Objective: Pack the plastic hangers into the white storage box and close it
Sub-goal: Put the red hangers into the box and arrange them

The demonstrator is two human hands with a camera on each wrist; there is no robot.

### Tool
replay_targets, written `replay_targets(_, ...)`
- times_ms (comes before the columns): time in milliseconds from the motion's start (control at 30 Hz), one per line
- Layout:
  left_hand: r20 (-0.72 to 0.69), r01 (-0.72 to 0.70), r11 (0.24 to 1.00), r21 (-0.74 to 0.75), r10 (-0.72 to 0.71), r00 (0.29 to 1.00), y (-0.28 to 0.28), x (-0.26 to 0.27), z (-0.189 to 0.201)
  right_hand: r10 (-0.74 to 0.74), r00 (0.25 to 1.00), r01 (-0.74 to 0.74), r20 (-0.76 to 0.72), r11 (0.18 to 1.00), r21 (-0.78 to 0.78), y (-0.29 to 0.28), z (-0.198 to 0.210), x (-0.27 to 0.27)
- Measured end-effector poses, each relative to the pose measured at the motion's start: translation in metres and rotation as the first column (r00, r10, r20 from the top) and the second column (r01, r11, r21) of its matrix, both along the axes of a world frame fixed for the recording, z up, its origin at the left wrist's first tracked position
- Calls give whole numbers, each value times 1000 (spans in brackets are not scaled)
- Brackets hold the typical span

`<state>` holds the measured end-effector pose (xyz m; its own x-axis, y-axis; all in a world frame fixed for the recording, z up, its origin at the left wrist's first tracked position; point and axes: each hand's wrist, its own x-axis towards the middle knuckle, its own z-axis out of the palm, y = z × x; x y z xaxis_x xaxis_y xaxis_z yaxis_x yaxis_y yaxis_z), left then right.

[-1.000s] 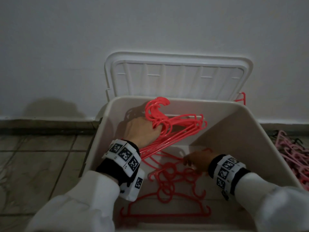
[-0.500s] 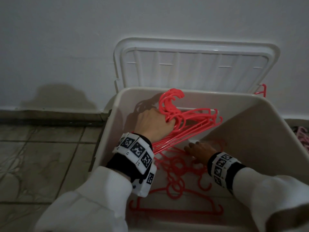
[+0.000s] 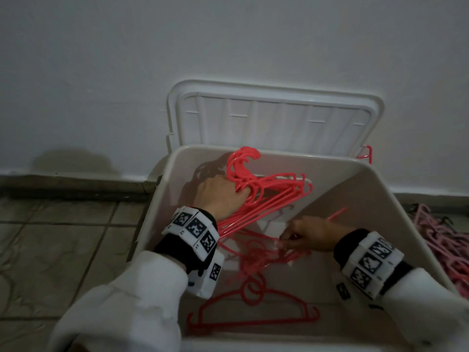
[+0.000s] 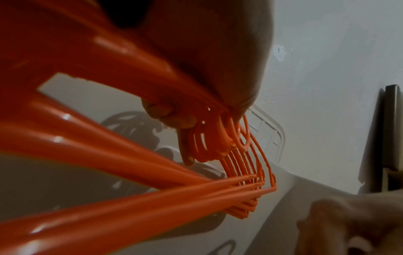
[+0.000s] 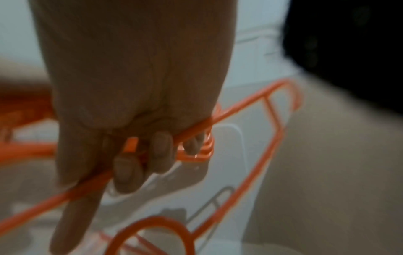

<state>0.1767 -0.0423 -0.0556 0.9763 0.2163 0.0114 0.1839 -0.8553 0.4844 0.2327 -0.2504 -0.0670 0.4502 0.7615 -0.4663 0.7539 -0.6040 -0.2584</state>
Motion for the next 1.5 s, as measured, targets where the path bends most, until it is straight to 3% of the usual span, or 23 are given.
replay_targets(200,-44,-8,1000,3,8,999,0,-1,-1,-73,997,69,27,988,140,-31,47,-3)
replay_targets(333,-98,0,999,-42,-4,995,0,-2,1,-134,991,123,-5,892,434,-46,78,-1)
replay_targets(467,-179,-33,988,-150,5,984,-2,-3,3,-100,990,138,-98,830,541,-53,99,2)
replay_targets(600,-205,-81,945,-318,15,979,-2,0,-1,-59,995,11,79,863,506,-56,92,4)
replay_targets(700,-207,-111,933,-344,40,978,-1,1,-1,-60,975,-21,212,932,362,-56,86,5)
replay_targets(767,-208,-110,936,-334,41,977,0,2,1,-76,933,26,352,989,143,-60,83,6)
replay_targets(833,-220,-109,940,-323,38,975,-1,1,2,-86,903,111,422,993,-36,-65,83,7)
replay_targets(1033,-217,-103,946,-308,35,975,-1,-1,4,-203,866,296,457,945,-141,-68,91,-2)
replay_targets(1133,-222,-86,954,-287,21,975,-1,-1,3,-298,793,379,532,924,-49,-65,95,-10)
replay_targets(1267,-227,-61,960,-272,-3,974,-4,-3,5,-498,668,418,552,866,275,-55,92,-13)
replay_targets(1367,-223,-74,946,-317,1,975,-4,-4,8,-541,737,385,406,829,406,-41,78,-7)
replay_targets(1500,-211,-98,905,-413,10,977,-3,-5,7,-420,884,287,203,832,474,-12,48,2)
